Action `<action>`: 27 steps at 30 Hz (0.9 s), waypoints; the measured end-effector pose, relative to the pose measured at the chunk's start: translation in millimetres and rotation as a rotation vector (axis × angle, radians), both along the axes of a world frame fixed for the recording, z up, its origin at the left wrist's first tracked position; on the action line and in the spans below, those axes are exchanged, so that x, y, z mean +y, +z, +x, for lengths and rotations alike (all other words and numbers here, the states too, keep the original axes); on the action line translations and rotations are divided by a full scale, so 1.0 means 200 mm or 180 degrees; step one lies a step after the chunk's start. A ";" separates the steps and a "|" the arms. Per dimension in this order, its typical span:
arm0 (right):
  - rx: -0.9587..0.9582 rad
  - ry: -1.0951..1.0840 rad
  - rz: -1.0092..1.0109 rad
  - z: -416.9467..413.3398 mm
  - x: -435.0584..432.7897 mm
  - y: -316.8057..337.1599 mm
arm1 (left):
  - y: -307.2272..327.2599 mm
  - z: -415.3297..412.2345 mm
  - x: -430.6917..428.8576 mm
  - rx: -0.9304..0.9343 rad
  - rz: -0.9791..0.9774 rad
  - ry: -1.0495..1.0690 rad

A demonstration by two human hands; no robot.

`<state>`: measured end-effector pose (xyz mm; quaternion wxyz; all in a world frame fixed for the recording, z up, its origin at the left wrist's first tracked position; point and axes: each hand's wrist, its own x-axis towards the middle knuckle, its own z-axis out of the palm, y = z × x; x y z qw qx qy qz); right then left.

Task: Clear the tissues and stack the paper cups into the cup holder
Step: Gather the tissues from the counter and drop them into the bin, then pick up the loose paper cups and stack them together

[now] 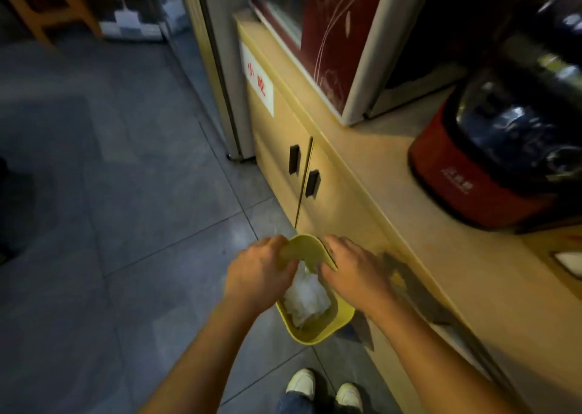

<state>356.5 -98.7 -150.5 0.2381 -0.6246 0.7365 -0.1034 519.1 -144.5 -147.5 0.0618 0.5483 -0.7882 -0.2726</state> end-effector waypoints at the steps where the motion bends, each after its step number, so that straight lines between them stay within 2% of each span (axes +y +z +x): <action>1: 0.0045 0.0000 -0.0113 -0.01 0.01 0.10 | 0.10 -0.01 0.00 0.0059 -0.0044 -0.0015; 7: 0.0066 -0.0251 -0.0800 -0.06 0.14 0.67 | 0.61 -0.11 0.06 0.0537 -0.0458 -0.0249; 12: 0.0316 -0.0498 -0.1339 -0.17 0.33 0.99 | 0.91 -0.26 0.17 0.0832 -0.0714 -0.0654; 22: 0.0646 -0.1268 -0.1617 -0.57 0.84 1.36 | 1.36 -0.77 0.45 0.1435 -0.0784 -0.1729; 27: 0.0783 -0.1821 -0.1702 -0.77 1.13 1.46 | 1.47 -1.07 0.65 0.1702 -0.0603 -0.2182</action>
